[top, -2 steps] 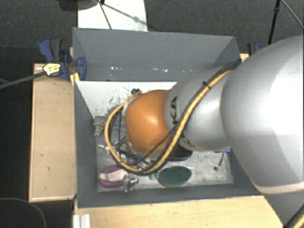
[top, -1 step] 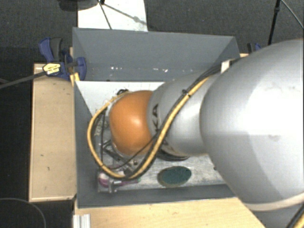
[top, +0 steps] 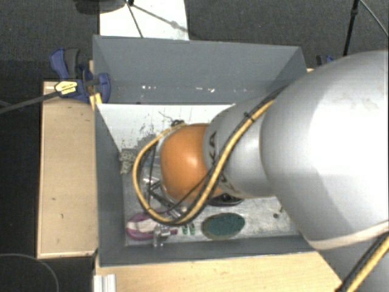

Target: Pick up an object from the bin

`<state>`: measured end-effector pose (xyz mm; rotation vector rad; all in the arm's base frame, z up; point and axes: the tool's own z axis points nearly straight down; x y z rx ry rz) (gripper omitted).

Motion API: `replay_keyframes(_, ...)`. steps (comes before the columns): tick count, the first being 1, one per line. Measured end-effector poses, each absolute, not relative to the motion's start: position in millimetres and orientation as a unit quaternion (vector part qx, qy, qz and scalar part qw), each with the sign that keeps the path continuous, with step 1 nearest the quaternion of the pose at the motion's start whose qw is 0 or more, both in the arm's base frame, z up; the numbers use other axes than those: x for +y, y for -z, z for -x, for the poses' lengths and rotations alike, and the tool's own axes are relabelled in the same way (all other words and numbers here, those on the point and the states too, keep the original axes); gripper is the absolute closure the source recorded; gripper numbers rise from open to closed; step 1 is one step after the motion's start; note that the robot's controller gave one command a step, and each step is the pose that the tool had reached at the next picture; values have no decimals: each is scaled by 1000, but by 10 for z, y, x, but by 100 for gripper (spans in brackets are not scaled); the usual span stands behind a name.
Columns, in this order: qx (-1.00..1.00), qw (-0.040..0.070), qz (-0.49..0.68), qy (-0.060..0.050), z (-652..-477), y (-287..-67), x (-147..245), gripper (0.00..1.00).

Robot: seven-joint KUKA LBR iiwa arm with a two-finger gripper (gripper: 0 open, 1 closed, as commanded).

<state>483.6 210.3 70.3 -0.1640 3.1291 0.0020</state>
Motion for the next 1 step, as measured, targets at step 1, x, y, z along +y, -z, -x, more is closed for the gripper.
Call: replay_keyframes(1,998,2,-70,-1,-4821,-703,2396,0)
